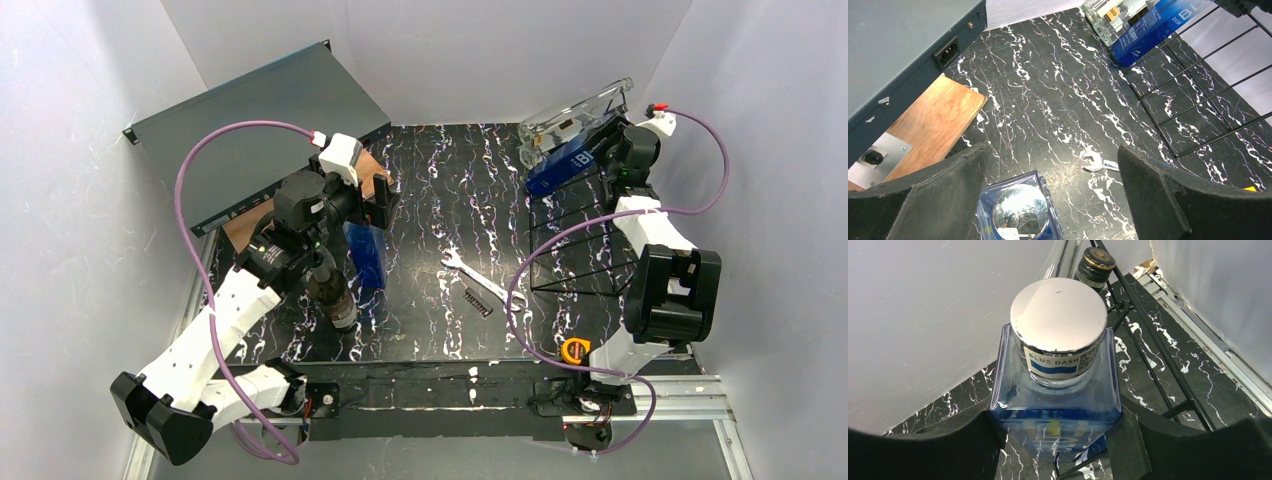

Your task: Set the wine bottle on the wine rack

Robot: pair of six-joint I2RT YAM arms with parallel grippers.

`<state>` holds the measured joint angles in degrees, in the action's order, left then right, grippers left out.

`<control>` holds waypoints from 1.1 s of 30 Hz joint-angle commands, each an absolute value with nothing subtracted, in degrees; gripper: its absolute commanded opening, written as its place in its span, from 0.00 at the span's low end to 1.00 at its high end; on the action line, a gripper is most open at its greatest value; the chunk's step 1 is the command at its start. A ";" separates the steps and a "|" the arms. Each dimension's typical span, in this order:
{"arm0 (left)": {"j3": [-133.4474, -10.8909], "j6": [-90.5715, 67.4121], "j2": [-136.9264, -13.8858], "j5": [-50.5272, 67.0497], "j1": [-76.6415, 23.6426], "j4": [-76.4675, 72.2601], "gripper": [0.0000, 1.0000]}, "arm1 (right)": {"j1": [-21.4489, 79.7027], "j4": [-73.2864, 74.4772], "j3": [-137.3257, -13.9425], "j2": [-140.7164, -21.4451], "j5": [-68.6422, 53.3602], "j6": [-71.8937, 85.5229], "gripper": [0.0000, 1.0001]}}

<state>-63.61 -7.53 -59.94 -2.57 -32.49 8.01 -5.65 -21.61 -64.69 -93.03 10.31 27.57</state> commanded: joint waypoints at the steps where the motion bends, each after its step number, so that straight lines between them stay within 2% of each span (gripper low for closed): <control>1: -65.69 -7.56 -59.70 -2.36 -32.70 7.91 0.99 | -8.11 -13.22 -62.71 -95.91 14.99 21.95 0.62; 7: -65.81 -7.53 -59.50 -2.56 -32.70 7.91 0.99 | -9.69 -11.51 -63.40 -96.53 12.61 24.61 0.64; 11: -65.76 -7.63 -59.58 -2.29 -32.69 7.86 0.99 | -10.02 -9.66 -63.89 -96.34 12.20 26.58 0.70; 17: -65.83 -7.65 -59.55 -2.22 -32.70 7.87 0.99 | -10.11 -6.41 -65.13 -96.15 13.07 28.83 0.85; 24: -65.82 -7.81 -59.43 -2.11 -32.69 7.82 0.99 | -10.11 -1.03 -66.61 -94.40 14.02 32.11 0.98; 33: -65.78 -8.09 -59.42 -1.58 -32.70 7.82 0.99 | -9.81 3.30 -67.45 -92.55 13.66 35.67 0.98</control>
<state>-63.68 -7.77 -59.96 -2.22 -32.49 8.01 -8.49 -8.38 -67.37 -93.14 8.58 35.55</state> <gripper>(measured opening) 0.992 0.981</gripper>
